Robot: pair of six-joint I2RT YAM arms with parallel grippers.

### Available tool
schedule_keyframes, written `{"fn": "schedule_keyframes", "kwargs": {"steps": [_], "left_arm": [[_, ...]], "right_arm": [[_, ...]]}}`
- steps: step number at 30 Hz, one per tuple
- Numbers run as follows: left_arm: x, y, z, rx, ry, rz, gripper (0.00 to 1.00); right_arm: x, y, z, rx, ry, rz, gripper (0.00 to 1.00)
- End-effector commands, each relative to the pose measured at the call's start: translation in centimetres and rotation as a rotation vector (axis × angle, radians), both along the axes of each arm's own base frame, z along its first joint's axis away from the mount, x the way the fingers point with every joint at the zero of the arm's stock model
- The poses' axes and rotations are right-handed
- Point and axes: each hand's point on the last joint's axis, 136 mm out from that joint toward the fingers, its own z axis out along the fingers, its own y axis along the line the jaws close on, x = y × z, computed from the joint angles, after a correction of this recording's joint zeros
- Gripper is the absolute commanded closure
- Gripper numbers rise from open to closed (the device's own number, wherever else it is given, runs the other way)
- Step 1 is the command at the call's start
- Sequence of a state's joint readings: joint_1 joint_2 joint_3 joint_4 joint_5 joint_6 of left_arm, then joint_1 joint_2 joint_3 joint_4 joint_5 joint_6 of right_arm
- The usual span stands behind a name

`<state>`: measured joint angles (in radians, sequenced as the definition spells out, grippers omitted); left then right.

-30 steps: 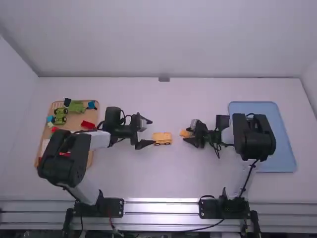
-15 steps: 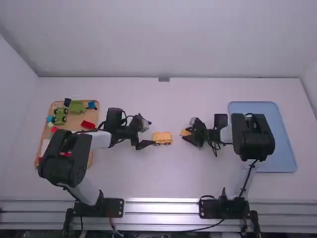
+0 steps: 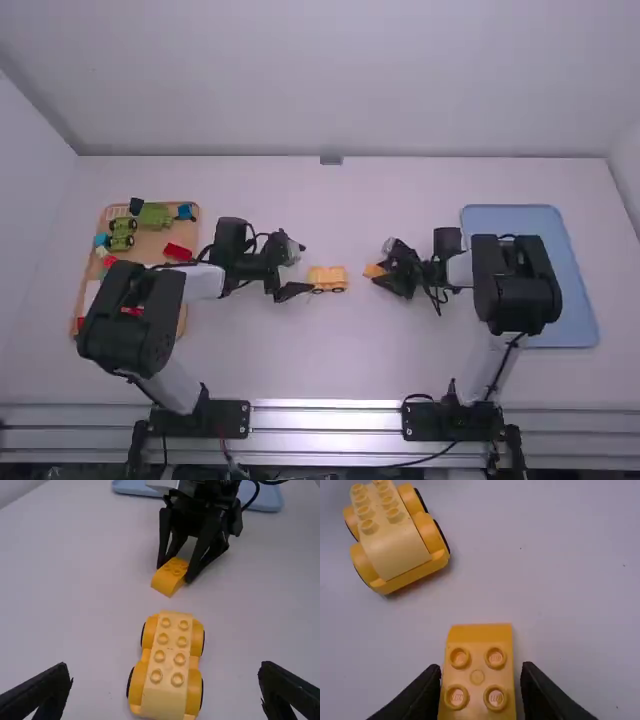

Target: Assemble lego blocks to make yellow taxi

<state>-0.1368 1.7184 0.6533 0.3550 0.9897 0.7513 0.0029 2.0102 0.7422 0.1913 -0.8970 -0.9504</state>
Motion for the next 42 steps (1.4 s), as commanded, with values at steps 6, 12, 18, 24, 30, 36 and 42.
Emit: {"fn": "schedule_keyframes", "kwargs": {"steps": [6, 12, 18, 24, 30, 36, 42], "left_arm": [[-0.7, -0.3, -0.5, -0.005, 0.028, -0.019, 0.01], [-0.6, -0.7, -2.4, -0.011, 0.045, -0.03, 0.01], [-0.6, -1.6, -4.7, -0.027, 0.039, -0.064, 0.01], [-0.5, -2.6, -6.1, -0.017, 0.02, -0.084, 0.01], [0.4, -3.0, -7.1, 0.017, 0.016, -0.071, 0.01], [1.1, -5.1, -8.6, 0.013, 0.025, -0.123, 0.0], [1.4, -4.8, -9.6, 0.025, 0.065, -0.118, 0.16]], "right_arm": [[0.0, -0.9, -0.8, -0.069, 0.017, -0.029, 0.73], [0.0, -0.6, -0.1, -0.043, 0.013, -0.022, 0.81], [-0.4, 0.2, 3.6, -0.013, -0.044, 0.023, 0.81], [-1.0, 2.0, 6.9, -0.073, -0.146, 0.09, 0.81], [-1.9, 4.2, 7.4, -0.078, -0.174, 0.156, 0.82], [-2.5, 5.1, 7.3, -0.076, -0.174, 0.187, 0.84], [-2.5, 5.0, 7.3, -0.071, -0.136, 0.161, 0.84]]}}
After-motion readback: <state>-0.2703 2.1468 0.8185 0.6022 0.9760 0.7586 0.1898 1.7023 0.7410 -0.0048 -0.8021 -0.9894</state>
